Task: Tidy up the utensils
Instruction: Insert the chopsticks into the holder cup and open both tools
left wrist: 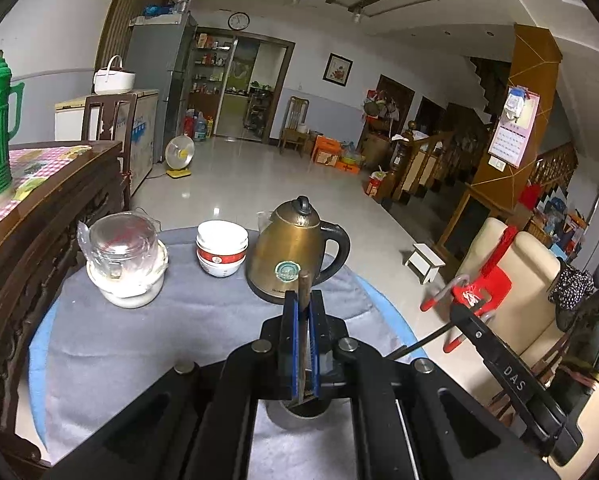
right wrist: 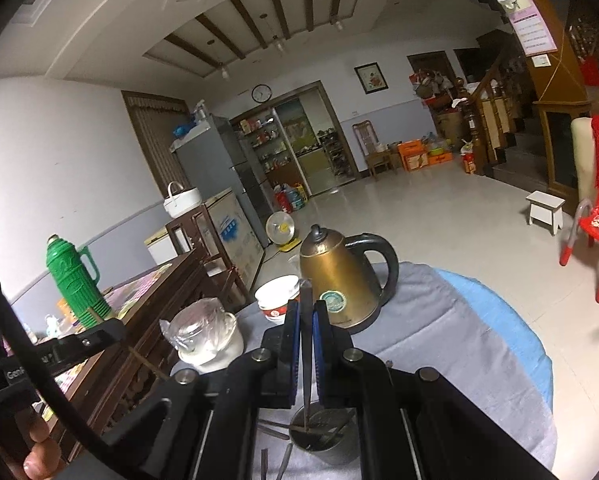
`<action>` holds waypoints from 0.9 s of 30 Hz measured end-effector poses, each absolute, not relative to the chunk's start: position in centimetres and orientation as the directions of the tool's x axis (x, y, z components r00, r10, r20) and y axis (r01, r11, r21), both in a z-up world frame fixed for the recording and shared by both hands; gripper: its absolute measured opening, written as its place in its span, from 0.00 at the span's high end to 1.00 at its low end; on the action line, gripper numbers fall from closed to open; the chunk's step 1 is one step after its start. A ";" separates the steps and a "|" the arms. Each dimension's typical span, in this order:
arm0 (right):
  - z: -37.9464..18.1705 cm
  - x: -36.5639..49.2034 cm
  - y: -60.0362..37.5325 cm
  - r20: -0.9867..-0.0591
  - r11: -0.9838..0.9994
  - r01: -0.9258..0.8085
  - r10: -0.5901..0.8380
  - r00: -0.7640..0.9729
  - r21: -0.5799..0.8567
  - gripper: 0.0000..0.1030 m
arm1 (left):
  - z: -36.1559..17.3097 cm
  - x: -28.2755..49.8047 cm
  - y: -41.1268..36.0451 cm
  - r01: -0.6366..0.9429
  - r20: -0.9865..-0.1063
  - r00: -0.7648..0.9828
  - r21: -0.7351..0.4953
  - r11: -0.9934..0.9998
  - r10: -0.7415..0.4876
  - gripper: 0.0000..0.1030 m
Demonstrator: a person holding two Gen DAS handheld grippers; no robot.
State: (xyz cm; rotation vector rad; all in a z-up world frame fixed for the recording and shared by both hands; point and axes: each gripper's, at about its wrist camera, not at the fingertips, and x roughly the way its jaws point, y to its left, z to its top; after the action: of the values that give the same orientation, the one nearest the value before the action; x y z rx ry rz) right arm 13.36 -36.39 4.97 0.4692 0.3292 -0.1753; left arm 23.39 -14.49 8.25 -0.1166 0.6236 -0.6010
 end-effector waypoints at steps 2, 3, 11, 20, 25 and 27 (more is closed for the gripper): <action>4.7 13.5 -36.7 -0.358 0.879 0.253 -0.103 0.928 0.404 0.94 | 7.8 23.6 -15.1 0.487 -0.516 0.658 -0.266 0.832 -0.549 0.95; 4.4 13.6 -36.9 -0.364 0.878 0.258 -0.104 0.925 0.403 0.94 | 7.5 23.7 -15.4 0.486 -0.514 0.662 -0.260 0.834 -0.546 0.95; 3.0 13.6 -37.6 -0.407 0.876 0.275 -0.101 0.908 0.396 0.94 | 5.1 24.4 -16.8 0.479 -0.538 0.652 -0.254 0.841 -0.534 0.95; 1.2 14.6 -37.4 -0.466 0.872 0.292 -0.085 0.880 0.392 0.94 | 2.7 24.2 -17.7 0.488 -0.594 0.610 -0.239 0.840 -0.524 0.95; -0.1 15.1 -37.6 -0.506 0.864 0.301 -0.064 0.860 0.403 0.94 | 1.4 23.6 -17.7 0.503 -0.631 0.572 -0.235 0.832 -0.524 0.95; -0.6 15.3 -37.8 -0.518 0.856 0.298 -0.041 0.855 0.423 0.93 | 1.2 23.2 -17.5 0.513 -0.637 0.560 -0.235 0.826 -0.529 0.95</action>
State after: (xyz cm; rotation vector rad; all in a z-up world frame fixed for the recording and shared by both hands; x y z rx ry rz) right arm 15.25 -37.84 -0.62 0.5178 0.5198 -0.1868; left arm 23.24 -17.53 1.19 -0.0235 0.7593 -0.6144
